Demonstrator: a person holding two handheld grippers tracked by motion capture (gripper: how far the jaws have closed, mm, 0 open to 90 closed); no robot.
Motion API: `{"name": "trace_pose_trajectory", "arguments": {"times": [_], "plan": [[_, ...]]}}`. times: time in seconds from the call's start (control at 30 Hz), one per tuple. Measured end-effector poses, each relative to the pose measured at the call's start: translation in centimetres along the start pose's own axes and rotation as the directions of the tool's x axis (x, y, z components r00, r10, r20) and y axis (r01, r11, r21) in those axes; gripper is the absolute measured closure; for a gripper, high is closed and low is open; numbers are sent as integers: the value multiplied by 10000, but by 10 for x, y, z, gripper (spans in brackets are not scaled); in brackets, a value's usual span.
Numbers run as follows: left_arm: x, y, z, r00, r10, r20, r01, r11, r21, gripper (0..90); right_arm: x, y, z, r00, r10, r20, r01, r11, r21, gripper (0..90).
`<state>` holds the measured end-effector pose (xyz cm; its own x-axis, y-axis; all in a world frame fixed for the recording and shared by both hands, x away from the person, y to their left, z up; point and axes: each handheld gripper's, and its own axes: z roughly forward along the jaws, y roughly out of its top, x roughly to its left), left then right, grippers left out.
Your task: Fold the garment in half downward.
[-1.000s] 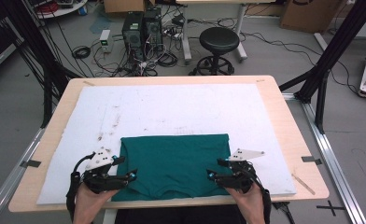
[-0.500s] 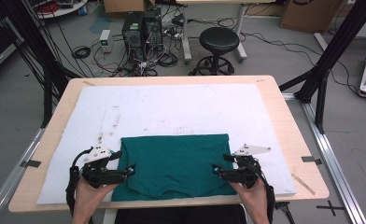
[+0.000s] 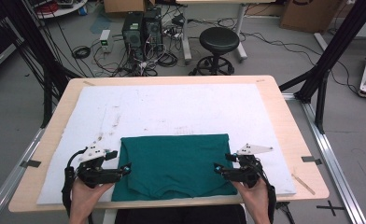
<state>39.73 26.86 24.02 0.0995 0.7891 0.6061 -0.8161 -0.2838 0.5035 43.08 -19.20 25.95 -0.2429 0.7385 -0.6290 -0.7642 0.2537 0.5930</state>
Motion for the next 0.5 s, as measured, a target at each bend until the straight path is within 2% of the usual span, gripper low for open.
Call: {"name": "trace_pose_trajectory", "arguments": {"times": [0.4, 0.5], "plan": [[0, -10, -16, 9991, -180, -373, 173, 9997, -168, 259, 0, -1, 3, 10000, -1, -73, 2, 10000, 43, 349], [-4, -11, -21, 9994, -48, -340, 37, 9995, -309, 259, 2, 0, 2, 9999, -29, -100, 29, 10000, -3, 349]]}}
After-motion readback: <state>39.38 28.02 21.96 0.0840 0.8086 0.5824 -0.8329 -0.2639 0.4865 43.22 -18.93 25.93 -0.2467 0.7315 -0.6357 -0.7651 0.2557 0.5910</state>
